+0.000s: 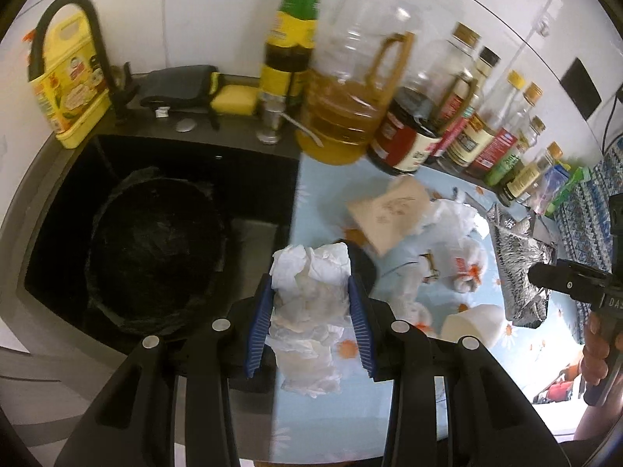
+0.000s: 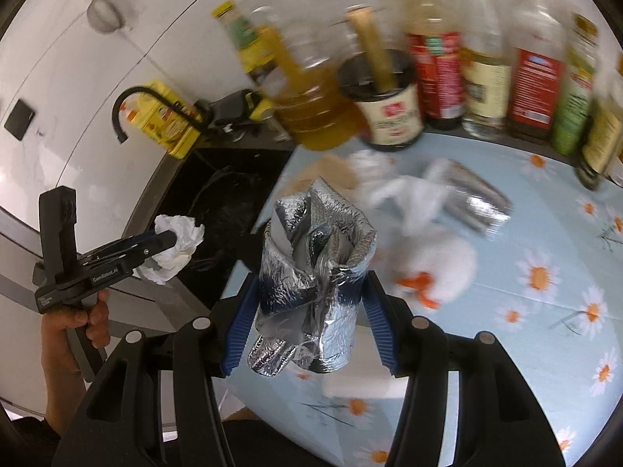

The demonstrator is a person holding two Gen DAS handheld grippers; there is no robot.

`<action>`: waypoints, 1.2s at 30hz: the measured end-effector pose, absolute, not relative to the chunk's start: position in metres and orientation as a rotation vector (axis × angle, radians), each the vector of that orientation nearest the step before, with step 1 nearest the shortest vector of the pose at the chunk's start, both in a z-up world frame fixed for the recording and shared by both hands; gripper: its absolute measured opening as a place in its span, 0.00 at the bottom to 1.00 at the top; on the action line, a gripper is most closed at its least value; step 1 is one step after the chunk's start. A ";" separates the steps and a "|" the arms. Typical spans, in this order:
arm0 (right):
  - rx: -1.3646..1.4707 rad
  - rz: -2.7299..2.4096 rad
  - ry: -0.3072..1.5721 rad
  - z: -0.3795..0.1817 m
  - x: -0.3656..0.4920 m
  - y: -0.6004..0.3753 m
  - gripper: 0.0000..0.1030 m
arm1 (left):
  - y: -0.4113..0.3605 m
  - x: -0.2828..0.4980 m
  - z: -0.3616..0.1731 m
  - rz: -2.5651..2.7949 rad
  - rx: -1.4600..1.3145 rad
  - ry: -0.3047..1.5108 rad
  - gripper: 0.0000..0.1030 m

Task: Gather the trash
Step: 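Carry the tissue and foil over the black trash bin in the sink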

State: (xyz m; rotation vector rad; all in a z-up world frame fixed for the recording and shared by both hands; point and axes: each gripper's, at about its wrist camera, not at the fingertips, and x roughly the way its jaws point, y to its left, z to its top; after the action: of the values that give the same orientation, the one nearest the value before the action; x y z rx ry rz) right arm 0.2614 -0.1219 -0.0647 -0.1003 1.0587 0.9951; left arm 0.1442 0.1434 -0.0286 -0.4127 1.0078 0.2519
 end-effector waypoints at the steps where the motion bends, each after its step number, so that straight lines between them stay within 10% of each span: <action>1: -0.107 1.000 1.061 -0.065 0.257 -0.110 0.53 | 0.150 0.142 -0.029 0.252 -0.415 1.009 0.36; 36: -0.149 1.012 1.186 -0.098 0.174 0.196 0.54 | 0.379 0.098 -0.092 0.131 -0.546 1.070 0.38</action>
State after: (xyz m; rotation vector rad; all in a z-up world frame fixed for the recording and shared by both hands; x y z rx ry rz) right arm 0.1745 0.1957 -0.0977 -0.1490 1.1858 1.0119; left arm 0.0983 0.3795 -0.0924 -0.5455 1.0695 0.1309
